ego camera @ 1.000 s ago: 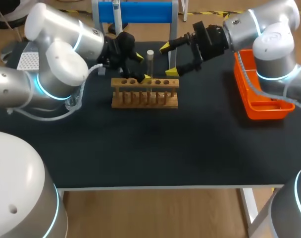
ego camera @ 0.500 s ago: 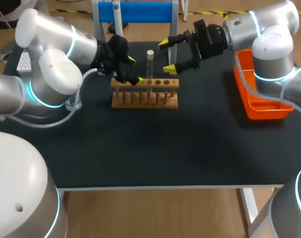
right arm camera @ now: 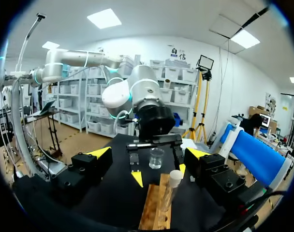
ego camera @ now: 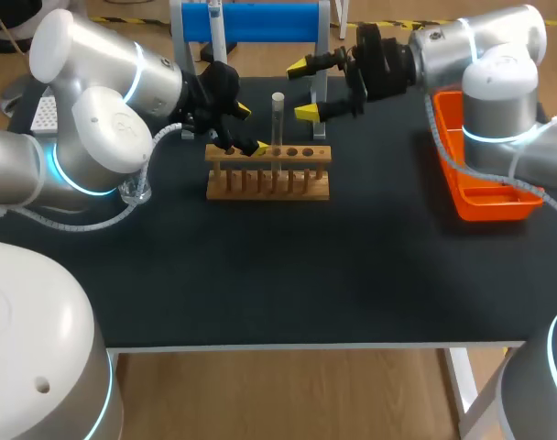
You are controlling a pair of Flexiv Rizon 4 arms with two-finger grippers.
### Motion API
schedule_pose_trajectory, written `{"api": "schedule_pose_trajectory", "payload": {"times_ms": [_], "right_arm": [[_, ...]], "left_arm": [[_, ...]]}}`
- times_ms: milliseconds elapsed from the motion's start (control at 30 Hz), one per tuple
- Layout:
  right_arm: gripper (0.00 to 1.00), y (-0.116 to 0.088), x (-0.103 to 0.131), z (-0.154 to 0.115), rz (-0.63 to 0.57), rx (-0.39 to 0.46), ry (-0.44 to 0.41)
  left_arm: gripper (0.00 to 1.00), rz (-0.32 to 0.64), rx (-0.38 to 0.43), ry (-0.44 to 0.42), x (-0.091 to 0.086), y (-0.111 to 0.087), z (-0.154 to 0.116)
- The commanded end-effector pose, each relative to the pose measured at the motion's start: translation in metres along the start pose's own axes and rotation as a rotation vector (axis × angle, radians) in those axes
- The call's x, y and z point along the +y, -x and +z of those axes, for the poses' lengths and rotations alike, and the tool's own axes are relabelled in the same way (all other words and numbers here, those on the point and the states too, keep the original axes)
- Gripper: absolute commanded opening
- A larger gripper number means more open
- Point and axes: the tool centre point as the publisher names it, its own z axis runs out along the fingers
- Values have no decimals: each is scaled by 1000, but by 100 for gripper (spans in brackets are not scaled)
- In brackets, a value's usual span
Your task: Invert the test tube, pick up the pipette, mount the tip to pipette, aspirate from beaker and dispense into the tube, eject the tip, return the pipette, and cap with the stopper.
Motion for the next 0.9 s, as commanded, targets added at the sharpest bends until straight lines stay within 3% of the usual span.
{"api": "schedule_pose_trajectory", "payload": {"times_ms": [33, 300, 900], "right_arm": [[0, 8, -4, 3, 27, 12, 72], [0, 14, -1, 8, 90, 18, 153], [0, 21, -3, 16, 126, 15, 176]], "left_arm": [[100, -1, 0, 2, 0, 0, 1], [100, -1, 0, 2, 0, 0, 1], [100, 11, 0, 5, -3, -1, 0]]}}
